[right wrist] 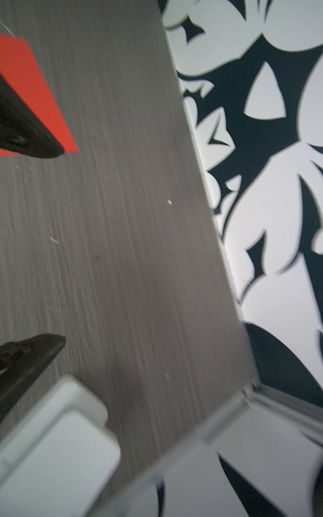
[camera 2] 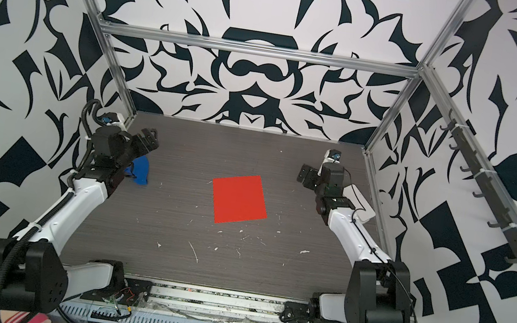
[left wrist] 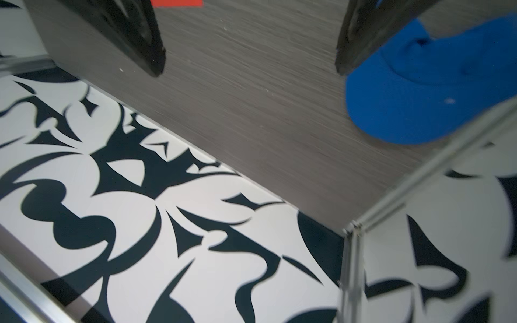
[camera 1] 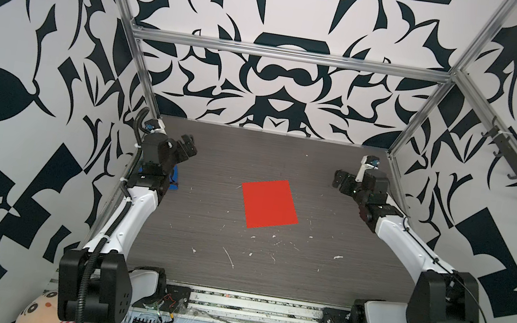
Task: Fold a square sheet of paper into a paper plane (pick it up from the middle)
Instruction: 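Move both grippers toward the red square sheet, left gripper pinching its middle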
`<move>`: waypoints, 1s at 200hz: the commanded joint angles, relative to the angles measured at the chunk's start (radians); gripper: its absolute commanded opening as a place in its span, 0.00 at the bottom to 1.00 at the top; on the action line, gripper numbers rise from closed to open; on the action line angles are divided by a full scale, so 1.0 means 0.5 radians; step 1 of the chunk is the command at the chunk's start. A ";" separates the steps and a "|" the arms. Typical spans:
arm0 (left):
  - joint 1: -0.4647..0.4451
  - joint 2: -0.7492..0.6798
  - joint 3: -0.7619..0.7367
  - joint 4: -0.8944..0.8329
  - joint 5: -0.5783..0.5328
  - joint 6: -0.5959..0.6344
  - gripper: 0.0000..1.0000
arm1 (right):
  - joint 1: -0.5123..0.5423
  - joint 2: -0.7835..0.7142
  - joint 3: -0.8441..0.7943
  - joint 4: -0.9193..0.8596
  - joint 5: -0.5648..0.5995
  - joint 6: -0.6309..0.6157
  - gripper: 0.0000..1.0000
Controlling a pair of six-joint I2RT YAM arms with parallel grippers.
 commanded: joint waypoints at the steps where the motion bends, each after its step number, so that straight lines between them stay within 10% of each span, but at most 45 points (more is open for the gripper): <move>1: -0.157 0.180 0.126 -0.542 0.276 -0.355 0.99 | 0.105 0.174 0.218 -0.417 -0.507 0.200 1.00; 63: -0.606 0.579 0.319 -0.737 0.480 -0.682 1.00 | 0.484 0.743 0.534 -0.463 -0.935 0.452 0.87; 200: -0.734 0.923 0.520 -1.007 0.408 -0.581 1.00 | 0.825 1.130 0.510 -0.216 -0.942 0.853 0.72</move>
